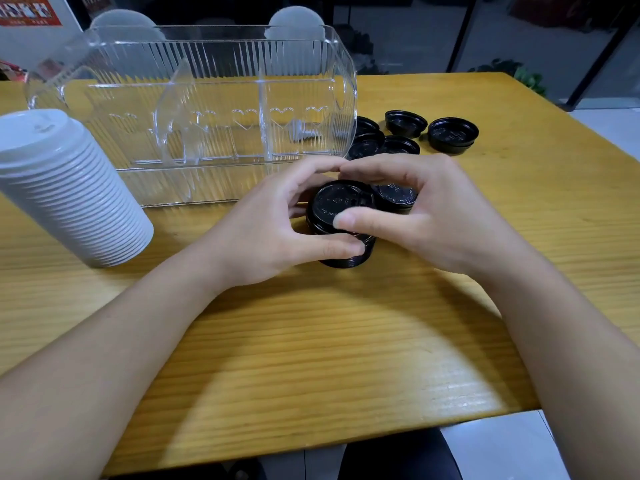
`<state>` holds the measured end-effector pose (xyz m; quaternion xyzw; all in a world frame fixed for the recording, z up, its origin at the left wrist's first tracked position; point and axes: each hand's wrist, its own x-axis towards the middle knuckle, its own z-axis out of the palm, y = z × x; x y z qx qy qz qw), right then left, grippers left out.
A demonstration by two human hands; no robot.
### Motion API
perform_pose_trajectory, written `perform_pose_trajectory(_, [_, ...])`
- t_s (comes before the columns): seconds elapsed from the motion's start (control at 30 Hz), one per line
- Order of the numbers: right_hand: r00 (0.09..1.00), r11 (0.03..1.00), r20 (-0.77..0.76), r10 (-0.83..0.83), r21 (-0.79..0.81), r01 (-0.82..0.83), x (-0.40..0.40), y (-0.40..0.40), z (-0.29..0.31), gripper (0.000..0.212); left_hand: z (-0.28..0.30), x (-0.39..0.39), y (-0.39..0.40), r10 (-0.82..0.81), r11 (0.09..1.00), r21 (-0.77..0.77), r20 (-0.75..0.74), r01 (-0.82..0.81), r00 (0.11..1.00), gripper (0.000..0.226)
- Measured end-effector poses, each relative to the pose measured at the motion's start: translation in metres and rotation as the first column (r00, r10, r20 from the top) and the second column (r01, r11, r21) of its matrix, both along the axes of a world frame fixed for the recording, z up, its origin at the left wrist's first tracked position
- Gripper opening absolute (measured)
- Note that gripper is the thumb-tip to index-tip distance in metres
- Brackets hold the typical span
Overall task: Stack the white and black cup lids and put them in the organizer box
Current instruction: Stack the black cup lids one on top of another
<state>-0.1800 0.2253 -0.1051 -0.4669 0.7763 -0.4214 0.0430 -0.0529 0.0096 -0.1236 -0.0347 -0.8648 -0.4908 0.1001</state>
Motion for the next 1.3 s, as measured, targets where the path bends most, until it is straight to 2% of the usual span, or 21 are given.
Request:
perform_pose_trajectory(0.1, [0.999,0.996,-0.005,-0.033,-0.089,0.033,-0.005,-0.001,0.001,0.023,-0.001,0.0,-0.002,0.016,1.0,0.006,-0.003,-0.016,1.0,0.081])
perform_pose_trajectory(0.2, [0.977,0.977,-0.091,-0.195,-0.102,0.186,-0.018,0.001,-0.004,0.011,-0.004,-0.001,-0.004,0.036,0.999,-0.02,-0.012,-0.036,0.999,0.072])
perform_pose_trajectory(0.3, [0.937,0.954,-0.201,-0.285,0.031,0.297,-0.027,0.003,-0.009,0.012,-0.004,-0.002,-0.006,0.06,0.998,-0.036,-0.019,-0.061,0.998,0.069])
perform_pose_trajectory(0.43, [0.913,0.93,-0.308,-0.267,0.167,0.328,-0.028,0.0,-0.015,0.031,-0.004,-0.003,-0.006,0.063,0.996,-0.066,-0.027,-0.065,0.998,0.066])
perform_pose_trajectory(0.5, [0.901,0.92,-0.339,-0.272,0.184,0.346,-0.029,-0.002,-0.017,0.031,-0.005,-0.002,-0.006,0.063,0.995,-0.074,-0.024,-0.065,0.998,0.065])
perform_pose_trajectory(0.73, [0.883,0.903,-0.333,-0.331,0.158,0.399,-0.03,-0.002,-0.02,0.005,-0.008,-0.003,-0.006,0.063,0.995,-0.077,-0.025,-0.065,0.998,0.064])
perform_pose_trajectory(0.93, [0.906,0.892,-0.219,-0.361,0.201,0.404,-0.026,0.0,-0.014,0.03,-0.008,-0.004,-0.006,0.055,0.996,-0.073,-0.036,-0.058,0.998,0.065])
perform_pose_trajectory(1.07, [0.919,0.899,-0.115,-0.377,0.195,0.393,-0.026,0.001,-0.012,0.029,-0.008,-0.004,-0.006,0.054,0.996,-0.071,-0.032,-0.056,0.998,0.064])
perform_pose_trajectory(1.2, [0.925,0.915,-0.078,-0.372,0.138,0.379,-0.023,0.001,-0.01,0.034,-0.009,-0.005,-0.006,0.057,0.995,-0.075,-0.031,-0.059,0.998,0.066])
perform_pose_trajectory(1.3, [0.919,0.917,-0.072,-0.387,0.072,0.391,-0.024,0.002,-0.007,0.03,-0.009,-0.005,-0.007,0.062,0.995,-0.073,-0.027,-0.064,0.998,0.067])
